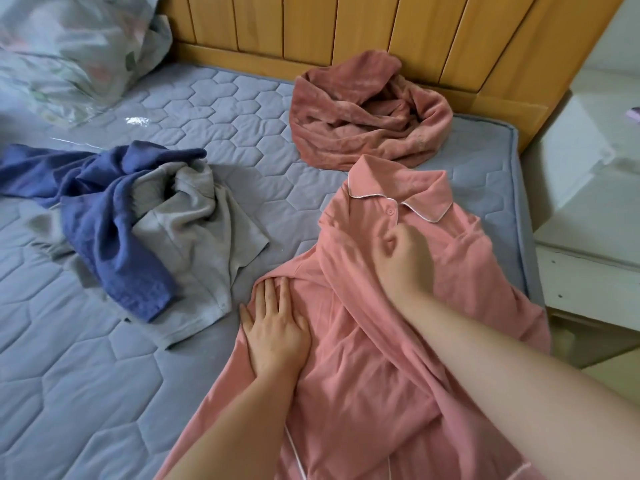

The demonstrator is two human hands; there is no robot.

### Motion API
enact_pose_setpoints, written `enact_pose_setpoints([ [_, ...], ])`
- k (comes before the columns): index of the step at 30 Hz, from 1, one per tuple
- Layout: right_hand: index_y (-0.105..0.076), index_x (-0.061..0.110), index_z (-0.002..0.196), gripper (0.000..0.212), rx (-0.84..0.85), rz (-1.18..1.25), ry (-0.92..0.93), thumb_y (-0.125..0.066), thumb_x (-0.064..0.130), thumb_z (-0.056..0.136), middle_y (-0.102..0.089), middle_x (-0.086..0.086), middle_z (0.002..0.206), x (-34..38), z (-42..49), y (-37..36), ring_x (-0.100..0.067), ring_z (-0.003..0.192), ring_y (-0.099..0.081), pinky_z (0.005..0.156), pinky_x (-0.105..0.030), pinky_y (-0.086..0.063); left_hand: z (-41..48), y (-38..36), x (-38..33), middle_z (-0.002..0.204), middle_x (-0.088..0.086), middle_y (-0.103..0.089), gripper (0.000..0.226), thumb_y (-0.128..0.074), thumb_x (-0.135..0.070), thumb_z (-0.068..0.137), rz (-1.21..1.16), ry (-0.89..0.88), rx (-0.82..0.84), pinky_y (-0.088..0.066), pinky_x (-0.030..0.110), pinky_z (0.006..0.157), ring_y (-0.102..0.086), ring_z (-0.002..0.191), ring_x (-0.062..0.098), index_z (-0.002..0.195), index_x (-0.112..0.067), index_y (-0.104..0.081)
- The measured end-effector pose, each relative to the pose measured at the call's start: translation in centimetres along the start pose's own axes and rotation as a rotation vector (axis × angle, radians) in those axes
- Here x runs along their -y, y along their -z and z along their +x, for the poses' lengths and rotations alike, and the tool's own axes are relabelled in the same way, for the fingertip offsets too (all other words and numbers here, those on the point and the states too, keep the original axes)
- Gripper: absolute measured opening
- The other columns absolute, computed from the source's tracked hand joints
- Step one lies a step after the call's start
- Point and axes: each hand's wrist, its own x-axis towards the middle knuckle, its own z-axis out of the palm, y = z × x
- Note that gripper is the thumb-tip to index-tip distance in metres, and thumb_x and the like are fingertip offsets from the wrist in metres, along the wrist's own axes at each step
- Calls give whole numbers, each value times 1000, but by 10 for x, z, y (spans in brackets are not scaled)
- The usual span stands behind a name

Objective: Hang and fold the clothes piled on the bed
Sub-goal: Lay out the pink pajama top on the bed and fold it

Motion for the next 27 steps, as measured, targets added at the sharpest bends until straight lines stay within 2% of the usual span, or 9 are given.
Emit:
enact_pose_setpoints([
  [2, -60, 14, 81, 26, 99, -152, 383, -70, 38, 76, -61, -6, 80, 17, -31, -13, -25, 78, -56, 68, -32, -44, 0, 1, 0, 153, 7, -32, 69, -18, -36, 82, -5, -3, 4, -13, 52, 115, -25, 143, 21, 147, -18, -34],
  [4, -64, 16, 90, 31, 272, -527, 509, -74, 40, 72, -64, -5, 96, 20, -47, -23, -24, 93, -60, 75, -32, -47, 0, 2, 0, 152, 8, -35, 69, -20, -35, 81, -7, 1, -1, -15, 53, 114, -27, 142, 22, 146, -17, -37],
  [7, -63, 16, 103, 16, 456, -628, 279, -56, 22, 89, -63, -5, 105, 9, -32, -21, -27, 103, -58, 84, -34, -43, 0, 2, 0, 149, 9, -40, 67, -24, -33, 82, -20, -3, -13, -20, 55, 112, -32, 140, 23, 144, -16, -41],
  [10, -68, 9, 88, 13, 648, 54, -211, -61, 20, 91, -59, -4, 73, 1, -6, -4, -20, 72, -54, 63, -25, -42, 0, 0, 0, 150, 9, -38, 67, -23, -33, 82, -30, -4, -7, -17, 54, 113, -31, 141, 23, 145, -17, -38],
  [12, -68, -2, 103, 22, 518, 479, -558, -63, 15, 90, -62, -8, 78, -9, 14, 13, -21, 74, -57, 75, -23, -49, 0, 0, 1, 151, 8, -36, 67, -22, -33, 82, -31, -4, -4, -16, 54, 113, -29, 141, 22, 146, -18, -36],
  [15, -46, -3, 136, 47, 292, 99, -739, -55, 20, 95, -59, -18, 124, -37, 33, 41, -31, 114, -56, 94, -28, -40, 0, 0, 0, 150, 8, -37, 67, -21, -33, 82, -39, -5, -3, -16, 54, 113, -29, 141, 23, 146, -18, -36],
  [18, -44, 1, 138, 45, 259, -182, -578, -51, 14, 95, -53, -21, 134, -45, 21, 60, -33, 123, -49, 98, -29, -35, 0, 0, 1, 149, 9, -38, 66, -22, -33, 83, -34, -10, -6, -18, 55, 113, -30, 141, 23, 146, -17, -37],
  [23, -65, 9, 92, 17, 104, -65, -373, -59, 23, 88, -66, -14, 101, -45, -25, 56, -35, 100, -59, 84, -33, -42, 0, 4, 0, 149, 10, -38, 66, -20, -33, 83, -32, -15, -23, -17, 56, 113, -30, 140, 25, 145, -16, -38],
  [27, -57, 9, 97, 44, 83, -170, -167, -67, 47, 78, -60, -8, 92, -32, -75, 71, -29, 89, -58, 75, -37, -46, -1, 11, -4, 154, 11, -29, 64, -19, -29, 86, 32, -153, -3, -8, 58, 112, -19, 144, 26, 147, -18, -33],
])
